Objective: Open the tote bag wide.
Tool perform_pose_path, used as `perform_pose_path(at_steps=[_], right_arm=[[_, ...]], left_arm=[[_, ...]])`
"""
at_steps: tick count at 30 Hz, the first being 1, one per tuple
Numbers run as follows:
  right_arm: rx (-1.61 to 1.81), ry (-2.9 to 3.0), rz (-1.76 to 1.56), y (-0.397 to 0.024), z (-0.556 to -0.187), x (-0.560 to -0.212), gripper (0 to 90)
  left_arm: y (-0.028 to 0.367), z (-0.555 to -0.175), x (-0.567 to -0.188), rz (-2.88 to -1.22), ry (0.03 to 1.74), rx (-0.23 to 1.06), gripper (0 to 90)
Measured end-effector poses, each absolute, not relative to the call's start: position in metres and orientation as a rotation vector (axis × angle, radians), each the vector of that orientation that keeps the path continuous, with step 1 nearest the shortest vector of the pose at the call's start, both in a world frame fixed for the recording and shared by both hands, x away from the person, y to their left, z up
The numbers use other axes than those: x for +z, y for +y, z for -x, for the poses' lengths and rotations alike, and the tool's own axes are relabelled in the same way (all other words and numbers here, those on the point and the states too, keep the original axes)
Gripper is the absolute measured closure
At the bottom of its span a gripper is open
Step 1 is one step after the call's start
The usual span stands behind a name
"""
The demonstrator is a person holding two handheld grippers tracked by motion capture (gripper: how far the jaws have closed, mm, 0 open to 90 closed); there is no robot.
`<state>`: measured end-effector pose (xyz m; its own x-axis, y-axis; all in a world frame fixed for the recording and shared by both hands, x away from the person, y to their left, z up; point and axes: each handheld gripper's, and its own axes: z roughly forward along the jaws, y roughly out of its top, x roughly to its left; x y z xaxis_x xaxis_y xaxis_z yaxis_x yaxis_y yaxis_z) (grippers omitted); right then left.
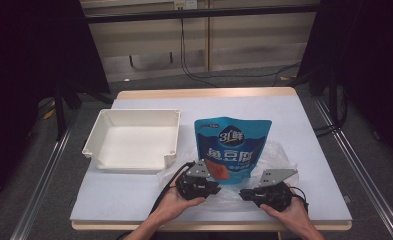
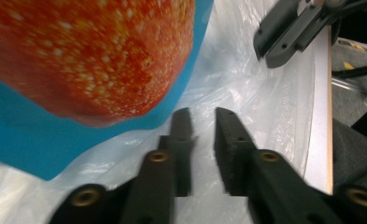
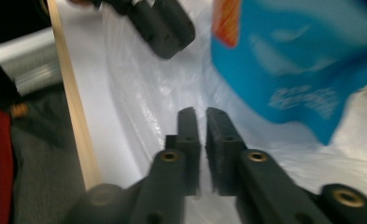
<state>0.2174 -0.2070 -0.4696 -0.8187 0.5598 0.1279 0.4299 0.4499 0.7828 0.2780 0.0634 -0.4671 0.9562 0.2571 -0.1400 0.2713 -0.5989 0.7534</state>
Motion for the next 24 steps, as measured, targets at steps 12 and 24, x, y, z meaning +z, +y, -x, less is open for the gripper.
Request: perform_pose_path(at_steps=[12,24], right_arm=[[1.438,2.329,-0.930,-0.223,-0.201,-0.458,51.2],[1.546,2.106,-0.962,-0.240,-0.179,-0.442,18.8]], left_arm=[[0.078,-0.268,-0.451,-2.164,0.310,-0.007,59.7],[0.116,-0.280,-0.422,-2.037,0.363,0.085,41.3]])
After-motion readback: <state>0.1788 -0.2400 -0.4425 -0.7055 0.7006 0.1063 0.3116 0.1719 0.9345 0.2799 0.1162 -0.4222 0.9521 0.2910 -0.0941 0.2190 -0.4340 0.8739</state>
